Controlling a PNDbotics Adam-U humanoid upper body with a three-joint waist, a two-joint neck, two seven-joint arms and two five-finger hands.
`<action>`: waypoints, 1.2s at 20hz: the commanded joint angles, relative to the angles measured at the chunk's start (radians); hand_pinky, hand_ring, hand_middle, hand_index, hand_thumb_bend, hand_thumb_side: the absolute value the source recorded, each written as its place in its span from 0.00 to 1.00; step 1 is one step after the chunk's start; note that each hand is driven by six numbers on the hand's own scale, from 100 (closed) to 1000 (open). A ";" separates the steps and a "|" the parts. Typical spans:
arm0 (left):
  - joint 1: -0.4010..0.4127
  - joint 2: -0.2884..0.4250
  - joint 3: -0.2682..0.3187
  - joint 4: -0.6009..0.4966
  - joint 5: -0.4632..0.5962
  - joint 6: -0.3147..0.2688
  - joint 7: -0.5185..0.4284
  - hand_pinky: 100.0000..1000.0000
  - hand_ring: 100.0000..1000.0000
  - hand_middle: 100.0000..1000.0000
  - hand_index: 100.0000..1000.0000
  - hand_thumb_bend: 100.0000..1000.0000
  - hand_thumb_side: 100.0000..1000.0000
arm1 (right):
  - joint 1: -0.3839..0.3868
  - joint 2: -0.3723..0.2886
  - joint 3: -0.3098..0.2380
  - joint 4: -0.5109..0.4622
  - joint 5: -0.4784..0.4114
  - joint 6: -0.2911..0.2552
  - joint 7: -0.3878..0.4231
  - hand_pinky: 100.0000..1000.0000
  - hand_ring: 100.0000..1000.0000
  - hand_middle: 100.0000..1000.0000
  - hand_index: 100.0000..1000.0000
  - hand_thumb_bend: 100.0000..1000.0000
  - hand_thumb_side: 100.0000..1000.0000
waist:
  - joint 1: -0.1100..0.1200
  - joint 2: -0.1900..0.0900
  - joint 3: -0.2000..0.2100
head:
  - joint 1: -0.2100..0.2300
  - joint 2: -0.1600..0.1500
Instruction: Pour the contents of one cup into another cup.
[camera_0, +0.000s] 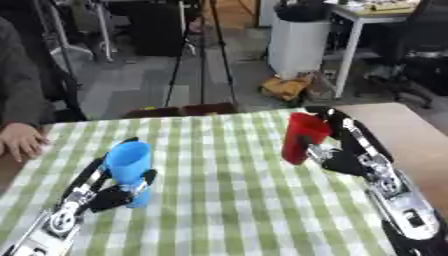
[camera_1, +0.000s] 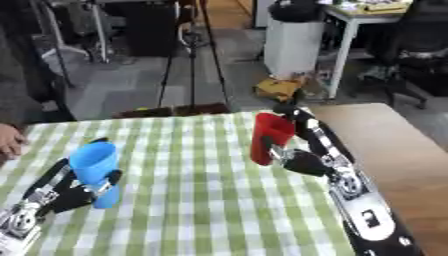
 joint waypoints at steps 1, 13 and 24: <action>-0.010 0.015 -0.002 -0.015 0.005 -0.001 -0.004 0.40 0.45 0.51 0.70 0.12 0.47 | -0.019 -0.028 -0.009 -0.009 -0.009 0.000 -0.005 0.64 0.56 0.50 0.84 0.24 0.22 | -0.004 -0.016 0.003 | -0.003 0.008; -0.010 0.003 -0.021 -0.008 -0.002 -0.006 -0.025 0.40 0.45 0.51 0.70 0.12 0.48 | -0.061 -0.038 0.004 0.014 -0.006 -0.010 0.006 0.64 0.56 0.50 0.84 0.24 0.22 | -0.009 -0.015 0.012 | -0.005 0.012; -0.021 -0.019 -0.046 0.003 -0.020 -0.013 -0.054 0.41 0.44 0.51 0.70 0.12 0.49 | -0.165 -0.039 0.041 0.069 0.027 -0.047 0.036 0.64 0.56 0.50 0.83 0.24 0.22 | -0.008 -0.015 0.023 | -0.014 0.011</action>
